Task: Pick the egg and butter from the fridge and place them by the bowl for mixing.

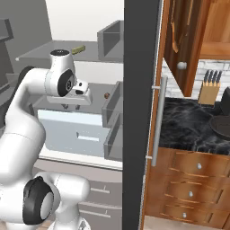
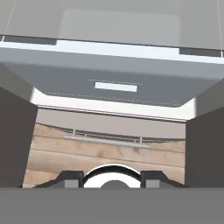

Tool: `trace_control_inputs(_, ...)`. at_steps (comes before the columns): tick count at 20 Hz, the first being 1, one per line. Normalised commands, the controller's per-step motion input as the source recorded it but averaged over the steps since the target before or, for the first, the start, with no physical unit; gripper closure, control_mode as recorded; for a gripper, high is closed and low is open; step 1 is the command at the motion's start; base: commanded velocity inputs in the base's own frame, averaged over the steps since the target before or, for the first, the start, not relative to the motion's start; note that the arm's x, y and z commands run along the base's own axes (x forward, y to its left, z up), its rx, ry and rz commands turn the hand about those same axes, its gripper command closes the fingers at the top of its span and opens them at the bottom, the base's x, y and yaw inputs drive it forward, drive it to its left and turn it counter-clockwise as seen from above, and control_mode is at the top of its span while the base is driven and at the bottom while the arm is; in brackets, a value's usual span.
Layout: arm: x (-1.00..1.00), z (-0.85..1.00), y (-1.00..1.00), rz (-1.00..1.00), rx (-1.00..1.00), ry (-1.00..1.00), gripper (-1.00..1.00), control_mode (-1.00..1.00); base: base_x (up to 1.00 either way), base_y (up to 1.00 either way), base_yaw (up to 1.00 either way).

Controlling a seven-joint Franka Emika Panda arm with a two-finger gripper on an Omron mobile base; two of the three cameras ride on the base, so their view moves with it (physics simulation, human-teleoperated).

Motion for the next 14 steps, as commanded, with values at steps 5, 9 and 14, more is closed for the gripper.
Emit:
trace_control_inputs(5, 0.05, 0.01, 0.11, 0.0, 0.0, 0.01, -1.0, -1.0, 0.0, 0.0, 0.0)
trace_control_inputs(9, 0.0, 0.45, 0.84, -0.07, 0.14, -0.14, -1.0, -1.0, 0.0, 0.0, 0.0)
trace_control_inputs(14, 0.0, 0.85, 0.45, -0.01, 0.02, -0.31, -1.0, -1.0, 0.0, 0.0, 0.0)
